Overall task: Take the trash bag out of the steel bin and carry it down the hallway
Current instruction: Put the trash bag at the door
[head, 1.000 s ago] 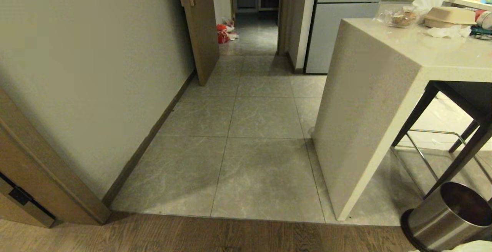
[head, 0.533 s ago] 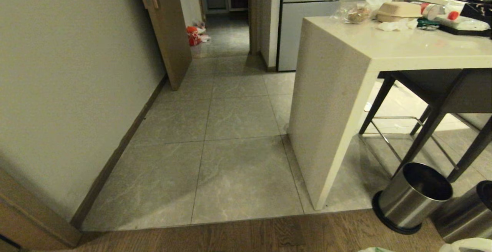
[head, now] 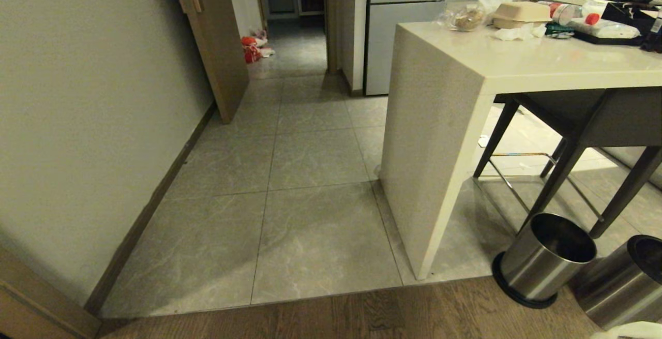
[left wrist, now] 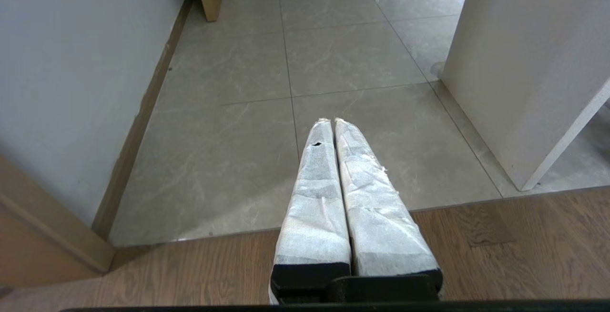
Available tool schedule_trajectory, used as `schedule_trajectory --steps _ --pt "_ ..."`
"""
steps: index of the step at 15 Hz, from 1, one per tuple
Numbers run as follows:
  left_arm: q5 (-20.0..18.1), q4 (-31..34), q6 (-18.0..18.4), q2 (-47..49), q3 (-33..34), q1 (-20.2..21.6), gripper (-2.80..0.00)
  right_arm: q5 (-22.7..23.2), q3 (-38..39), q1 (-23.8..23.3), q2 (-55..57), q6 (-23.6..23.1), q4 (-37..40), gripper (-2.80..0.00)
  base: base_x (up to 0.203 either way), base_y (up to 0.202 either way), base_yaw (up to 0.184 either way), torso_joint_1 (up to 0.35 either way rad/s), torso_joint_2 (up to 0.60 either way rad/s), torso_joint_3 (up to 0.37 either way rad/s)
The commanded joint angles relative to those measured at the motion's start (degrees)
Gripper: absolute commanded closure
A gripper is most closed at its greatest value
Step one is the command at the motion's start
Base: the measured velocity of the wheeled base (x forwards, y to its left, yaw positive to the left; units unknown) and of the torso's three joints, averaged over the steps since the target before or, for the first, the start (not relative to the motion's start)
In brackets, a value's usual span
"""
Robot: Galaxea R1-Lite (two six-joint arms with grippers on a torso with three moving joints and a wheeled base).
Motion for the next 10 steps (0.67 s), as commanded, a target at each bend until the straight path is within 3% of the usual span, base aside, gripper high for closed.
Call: schedule_trajectory --steps 1,4,8,10 --pt "0.05 -0.08 0.02 0.0 0.0 -0.02 0.0 0.01 1.38 0.02 -0.01 -0.07 -0.15 0.0 0.0 0.0 0.0 0.044 -0.18 -0.129" --pt "0.06 -0.05 -0.06 0.05 0.0 -0.01 0.0 0.01 1.41 0.02 -0.01 0.14 -0.09 0.0 -0.003 -0.001 0.052 0.074 -0.29 -0.212" --pt "0.05 -0.08 -0.07 0.06 0.0 -0.01 0.0 0.01 1.41 0.02 -0.01 0.05 -0.09 0.0 -0.001 -0.005 0.122 0.021 -0.06 -0.042" --pt "0.03 -0.08 0.02 0.04 0.0 0.01 0.0 0.01 1.41 0.02 -0.01 0.05 -0.09 0.0 0.0 0.0 0.0 0.0 0.0 0.0"
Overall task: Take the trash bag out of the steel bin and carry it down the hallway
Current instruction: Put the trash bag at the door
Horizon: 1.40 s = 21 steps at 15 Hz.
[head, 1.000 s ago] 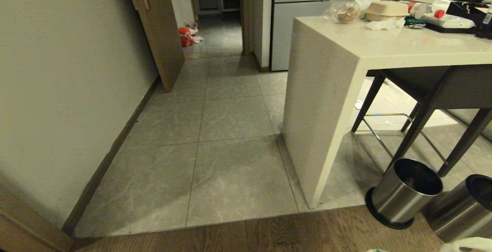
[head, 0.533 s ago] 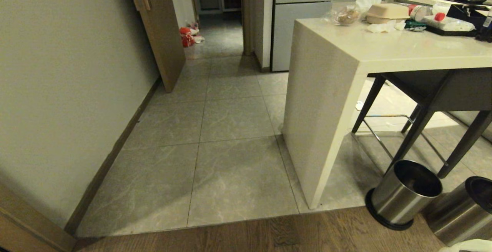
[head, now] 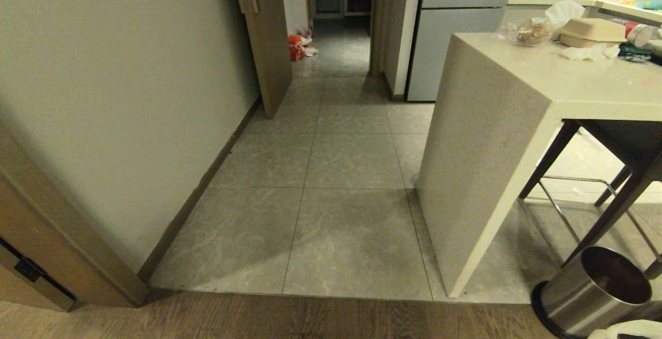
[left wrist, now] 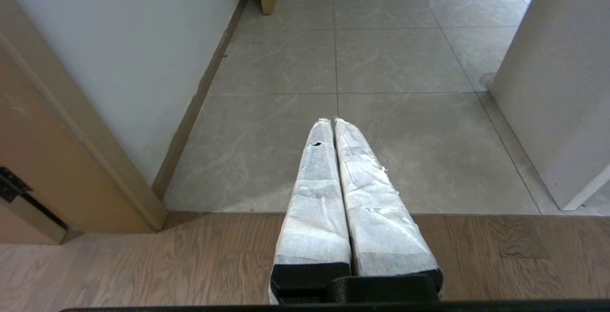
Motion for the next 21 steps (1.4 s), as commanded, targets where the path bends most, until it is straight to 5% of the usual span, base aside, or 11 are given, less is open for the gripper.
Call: schedule_trajectory --steps 1,15,21 --pt "-0.02 -0.04 -0.09 -0.01 0.0 -0.04 0.0 0.03 1.41 0.05 -0.01 -0.02 -0.05 0.0 0.0 0.0 0.0 0.0 0.0 0.0" --pt "-0.02 -0.03 0.17 0.08 -0.01 0.03 0.0 -0.06 1.41 0.05 -0.01 0.15 -0.05 0.0 0.0 0.0 0.0 -0.044 0.36 0.314" --pt "0.07 -0.22 -0.59 0.08 0.0 0.05 0.0 -0.06 1.41 0.05 -0.01 0.15 -0.05 0.0 0.0 0.0 0.0 0.001 0.07 0.072"
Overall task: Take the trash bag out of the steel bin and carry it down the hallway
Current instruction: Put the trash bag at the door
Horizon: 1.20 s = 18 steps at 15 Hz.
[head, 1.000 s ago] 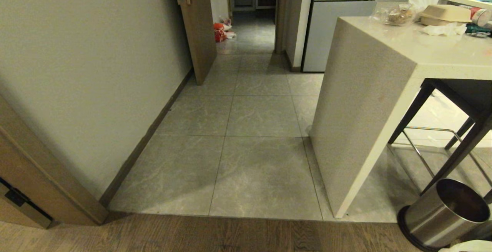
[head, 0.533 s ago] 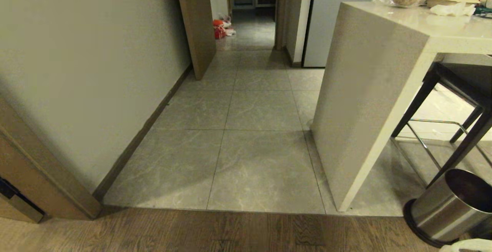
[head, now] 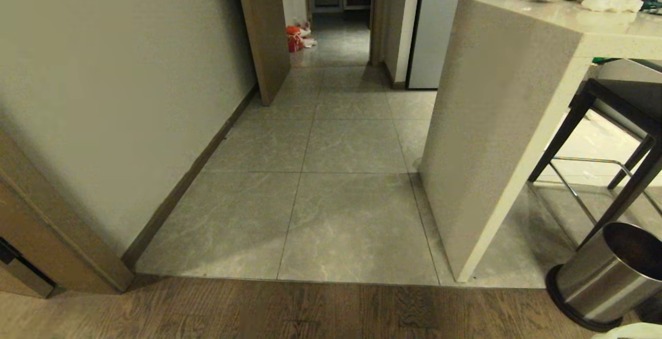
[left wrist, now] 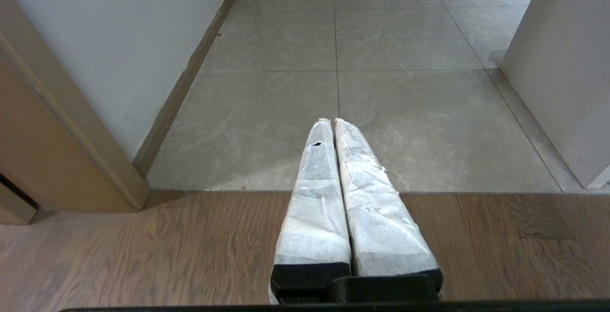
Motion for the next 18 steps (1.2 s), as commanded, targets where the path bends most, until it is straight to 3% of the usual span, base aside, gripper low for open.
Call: schedule_trajectory --steps 1,18 --pt "0.04 -0.03 -0.19 0.08 0.02 0.02 0.0 0.0 1.41 0.02 -0.01 -0.02 -0.03 0.0 0.121 0.0 0.0 -0.002 0.0 0.013" --pt "0.04 -0.03 -0.19 0.08 0.02 -0.06 0.0 0.09 1.41 0.02 -0.01 -0.02 -0.03 0.0 0.189 0.0 0.001 0.002 0.0 0.002"
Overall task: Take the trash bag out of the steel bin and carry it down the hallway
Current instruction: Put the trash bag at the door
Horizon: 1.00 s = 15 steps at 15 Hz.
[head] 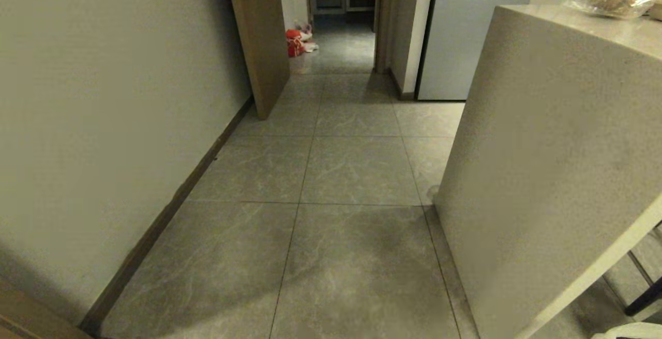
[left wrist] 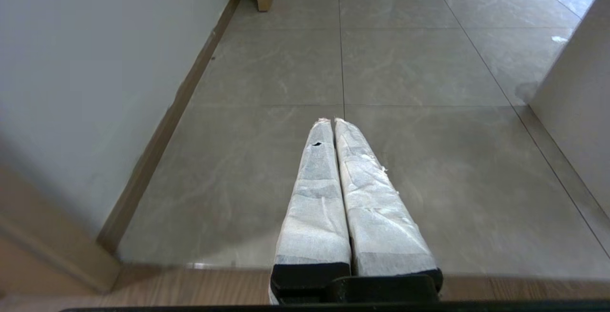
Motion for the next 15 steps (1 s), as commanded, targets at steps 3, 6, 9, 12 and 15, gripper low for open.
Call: schedule_trajectory --steps 3,6,9,12,15 --pt "0.02 -0.03 -0.08 0.08 0.0 0.02 0.0 0.06 1.41 0.02 -0.01 -0.04 -0.06 0.0 0.194 0.0 0.001 0.003 0.0 0.002" --pt "0.09 -0.03 -0.34 0.08 0.0 0.02 0.0 0.06 1.41 0.02 -0.01 -0.04 -0.06 0.0 0.172 0.0 0.001 0.002 0.0 0.002" --pt "0.02 -0.03 -0.25 0.08 0.0 0.02 0.0 0.06 1.41 0.02 -0.01 -0.04 -0.06 0.0 0.0 0.0 0.0 0.0 0.0 0.0" --pt "0.02 0.02 -0.25 0.08 0.0 0.02 0.0 0.06 1.41 0.02 -0.01 -0.04 -0.06 0.0 0.003 0.124 -0.003 0.002 0.0 0.001" --pt "0.02 -0.03 0.1 -0.01 0.0 0.02 0.0 0.06 1.41 0.02 -0.01 -0.04 -0.06 0.0 0.01 0.075 0.005 -0.002 0.0 0.003"
